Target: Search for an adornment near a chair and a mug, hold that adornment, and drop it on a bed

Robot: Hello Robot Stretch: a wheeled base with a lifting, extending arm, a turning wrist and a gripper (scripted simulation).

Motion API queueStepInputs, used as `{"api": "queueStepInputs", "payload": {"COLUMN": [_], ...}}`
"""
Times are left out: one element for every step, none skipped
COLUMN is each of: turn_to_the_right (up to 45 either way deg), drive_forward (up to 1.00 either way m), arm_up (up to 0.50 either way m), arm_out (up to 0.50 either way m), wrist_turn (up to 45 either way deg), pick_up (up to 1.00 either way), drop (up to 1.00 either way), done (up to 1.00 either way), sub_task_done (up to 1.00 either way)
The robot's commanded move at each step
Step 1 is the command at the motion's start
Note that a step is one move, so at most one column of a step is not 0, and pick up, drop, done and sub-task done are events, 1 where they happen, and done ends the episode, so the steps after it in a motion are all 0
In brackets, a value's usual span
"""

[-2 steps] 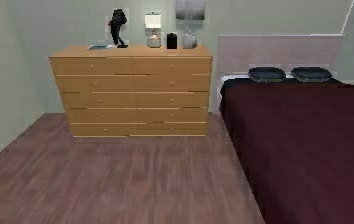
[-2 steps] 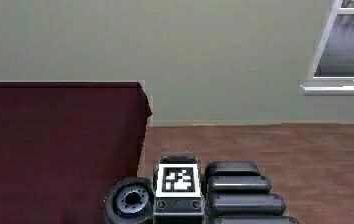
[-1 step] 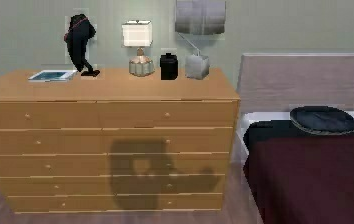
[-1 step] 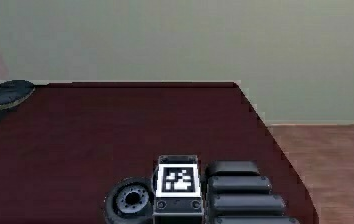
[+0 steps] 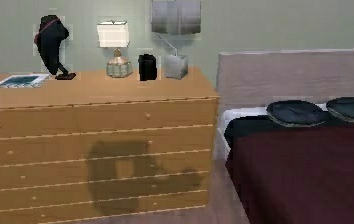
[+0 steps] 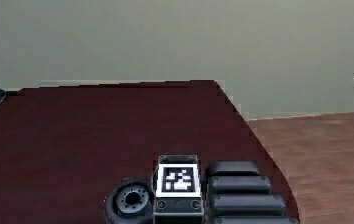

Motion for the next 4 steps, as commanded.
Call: {"api": "queueStepInputs", "payload": {"turn_to_the_right": [0.0, -45.0, -45.0, -12.0], "drive_forward": [0.50, 0.00, 0.00, 0.00], "arm_up": [0.00, 0.00, 0.00, 0.00], "arm_out": [0.00, 0.00, 0.00, 0.00], "wrist_turn": [0.0, 0.0, 0.0, 0.0], "pick_up": [0.00, 0.00, 0.00, 0.00], "drop": [0.00, 0.00, 0.00, 0.00], "done": [0.00, 0.00, 0.00, 0.00], "sub_task_done": [0.00, 0.00, 0.00, 0.00]}}
